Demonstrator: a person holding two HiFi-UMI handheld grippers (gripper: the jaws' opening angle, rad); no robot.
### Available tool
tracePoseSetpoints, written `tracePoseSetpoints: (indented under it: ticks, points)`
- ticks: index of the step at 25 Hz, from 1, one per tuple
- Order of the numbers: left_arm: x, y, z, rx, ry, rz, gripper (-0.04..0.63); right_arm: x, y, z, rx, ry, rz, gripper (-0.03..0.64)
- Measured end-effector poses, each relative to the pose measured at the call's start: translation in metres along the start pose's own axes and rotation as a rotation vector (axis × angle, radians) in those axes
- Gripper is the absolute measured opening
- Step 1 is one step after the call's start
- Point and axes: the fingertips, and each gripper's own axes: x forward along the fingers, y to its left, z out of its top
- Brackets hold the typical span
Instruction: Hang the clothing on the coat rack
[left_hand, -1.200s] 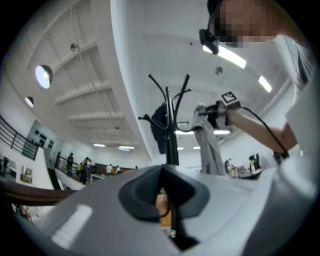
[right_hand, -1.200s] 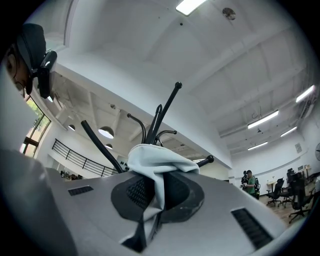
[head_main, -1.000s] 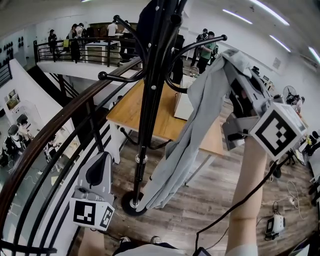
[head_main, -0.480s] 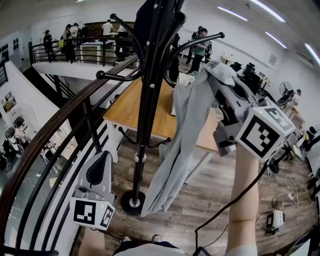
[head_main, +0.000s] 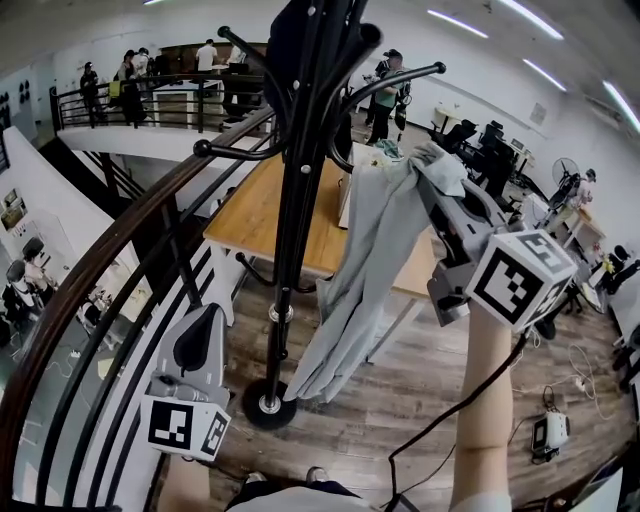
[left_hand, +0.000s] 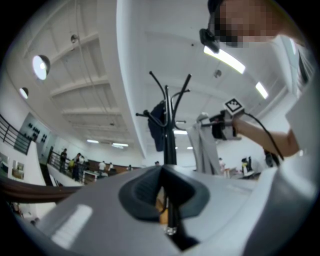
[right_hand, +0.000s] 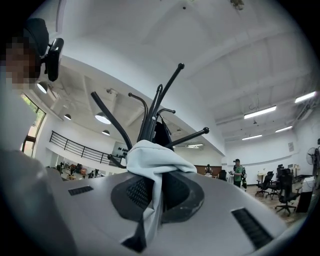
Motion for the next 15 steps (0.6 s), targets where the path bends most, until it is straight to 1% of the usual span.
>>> tracePoseSetpoints:
  ticks: [2, 6, 9, 15]
  points:
    - [-0.003, -0.008, 0.006, 0.003, 0.001, -0.008, 0.009, -0.011, -0.007, -0.005, 0.030, 0.014, -0.018, 0.014]
    - [-0.001, 0.012, -0.008, -0.004, 0.007, -0.027, 0.009, 0.008, -0.002, -0.046, 0.070, 0.061, -0.044, 0.014]
    - [-0.005, 0.015, -0.011, -0.004, 0.012, -0.038, 0.009, 0.010, 0.004, -0.070, 0.077, 0.098, -0.049, 0.014]
    - [-0.014, 0.021, -0.016, 0.000, 0.026, -0.062, 0.009, 0.010, 0.013, -0.099, 0.113, 0.114, -0.070, 0.014]
